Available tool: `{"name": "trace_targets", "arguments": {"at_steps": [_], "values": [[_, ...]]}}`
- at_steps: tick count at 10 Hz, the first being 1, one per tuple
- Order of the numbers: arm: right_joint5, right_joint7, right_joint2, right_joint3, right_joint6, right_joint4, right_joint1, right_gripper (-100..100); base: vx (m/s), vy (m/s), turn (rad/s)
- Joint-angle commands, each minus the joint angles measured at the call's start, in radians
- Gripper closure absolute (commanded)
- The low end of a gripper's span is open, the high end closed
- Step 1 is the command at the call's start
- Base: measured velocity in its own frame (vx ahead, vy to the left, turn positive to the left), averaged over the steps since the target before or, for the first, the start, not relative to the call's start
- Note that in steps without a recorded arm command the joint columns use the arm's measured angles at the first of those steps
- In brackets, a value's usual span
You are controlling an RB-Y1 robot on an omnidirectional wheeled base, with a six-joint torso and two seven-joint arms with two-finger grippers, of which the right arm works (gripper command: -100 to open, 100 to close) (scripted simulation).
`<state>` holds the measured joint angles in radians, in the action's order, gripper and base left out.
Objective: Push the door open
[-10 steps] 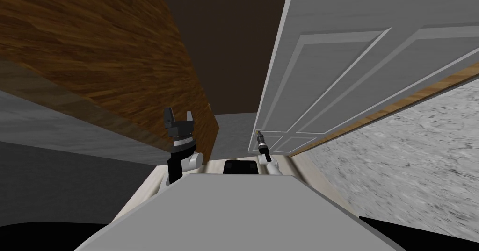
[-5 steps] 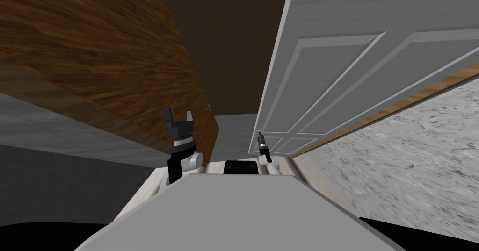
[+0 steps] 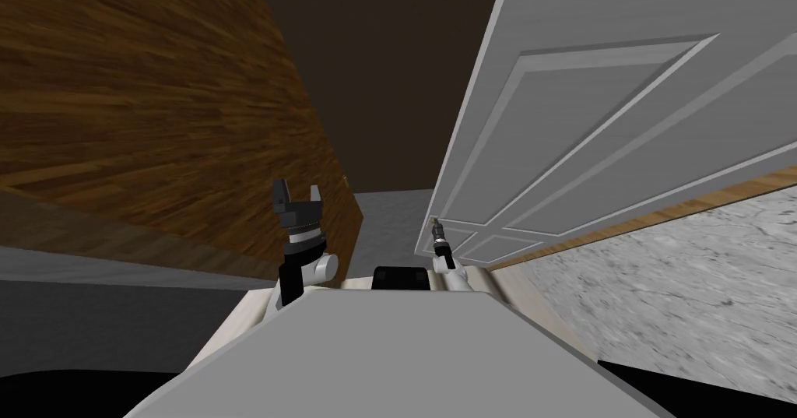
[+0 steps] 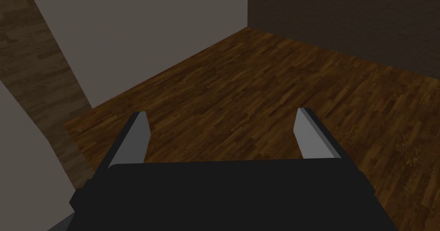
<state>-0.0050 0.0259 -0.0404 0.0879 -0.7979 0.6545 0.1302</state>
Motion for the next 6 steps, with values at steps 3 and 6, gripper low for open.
{"name": "trace_targets", "arguments": {"at_steps": [3,6], "values": [[-0.020,0.008,-0.024,0.037,0.000,-0.003,0.000,100,0.156,0.051,-0.055],[-0.037,0.016,-0.035,0.066,0.001,-0.004,0.001,100,0.132,0.026,-0.075]]}}
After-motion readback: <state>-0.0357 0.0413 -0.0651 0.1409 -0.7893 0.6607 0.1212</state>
